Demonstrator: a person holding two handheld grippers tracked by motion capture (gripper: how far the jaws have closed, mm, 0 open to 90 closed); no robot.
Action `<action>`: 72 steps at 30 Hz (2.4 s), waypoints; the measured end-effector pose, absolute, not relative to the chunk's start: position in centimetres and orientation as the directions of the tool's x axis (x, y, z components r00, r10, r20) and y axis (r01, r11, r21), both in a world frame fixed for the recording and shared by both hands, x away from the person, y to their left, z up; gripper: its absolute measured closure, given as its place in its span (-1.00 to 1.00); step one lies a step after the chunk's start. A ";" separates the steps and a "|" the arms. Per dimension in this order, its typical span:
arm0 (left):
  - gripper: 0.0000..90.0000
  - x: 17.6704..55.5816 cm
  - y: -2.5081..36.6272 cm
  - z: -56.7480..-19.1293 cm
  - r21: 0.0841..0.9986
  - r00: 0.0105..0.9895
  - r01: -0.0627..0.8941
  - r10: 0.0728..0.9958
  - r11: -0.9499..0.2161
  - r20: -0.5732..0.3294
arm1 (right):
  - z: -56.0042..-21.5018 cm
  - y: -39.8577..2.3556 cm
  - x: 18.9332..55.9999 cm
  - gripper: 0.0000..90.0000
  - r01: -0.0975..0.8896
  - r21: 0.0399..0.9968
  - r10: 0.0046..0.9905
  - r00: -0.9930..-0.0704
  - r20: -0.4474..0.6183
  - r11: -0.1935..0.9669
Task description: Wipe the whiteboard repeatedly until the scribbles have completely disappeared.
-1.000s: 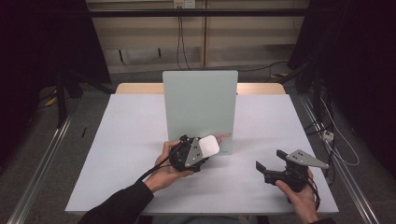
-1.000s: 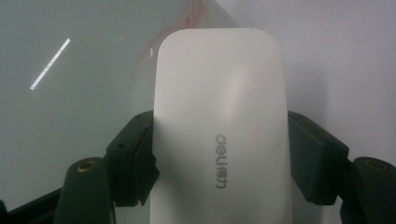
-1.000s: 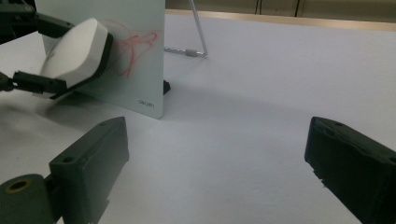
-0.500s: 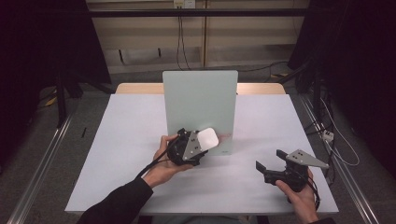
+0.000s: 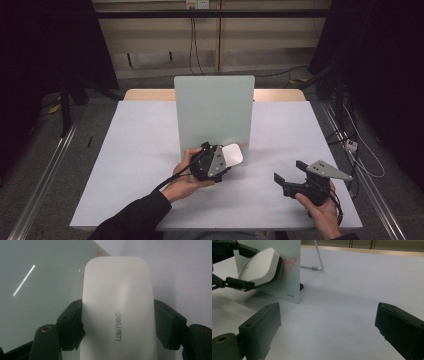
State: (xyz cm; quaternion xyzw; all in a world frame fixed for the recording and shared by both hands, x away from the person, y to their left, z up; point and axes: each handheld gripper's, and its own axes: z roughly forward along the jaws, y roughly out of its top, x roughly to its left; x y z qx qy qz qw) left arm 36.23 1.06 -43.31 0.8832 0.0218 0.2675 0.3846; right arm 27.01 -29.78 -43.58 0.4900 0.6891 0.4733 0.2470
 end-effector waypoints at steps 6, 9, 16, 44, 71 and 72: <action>-0.31 36.3 0.9 -43.5 0.697 0.870 -0.153 0.239 -0.701 0.431 | -43.6 -29.8 27.0 -0.86 0.441 0.894 0.909 -0.398 0.123 0.072; -0.31 36.5 1.0 -42.8 0.709 0.865 -0.153 0.253 -0.688 0.433 | -43.6 -29.8 27.0 -0.86 0.441 0.895 0.909 -0.398 0.124 0.071; -0.31 37.3 1.2 -40.8 0.741 0.847 -0.147 0.304 -0.655 0.436 | -43.6 -29.7 27.0 -0.86 0.442 0.894 0.909 -0.398 0.126 0.070; -0.31 36.8 -2.8 -42.1 0.706 0.881 -0.148 0.232 -0.692 0.413 | -43.6 -29.8 27.0 -0.86 0.440 0.895 0.908 -0.400 0.125 0.071; -0.31 36.2 -3.8 -43.4 0.659 0.900 -0.131 0.191 -0.740 0.392 | -43.6 -29.8 26.9 -0.86 0.440 0.895 0.907 -0.402 0.125 0.072; -0.31 36.3 -3.8 -43.4 0.665 0.904 -0.124 0.192 -0.736 0.381 | -43.6 -29.8 26.9 -0.86 0.440 0.895 0.908 -0.400 0.123 0.072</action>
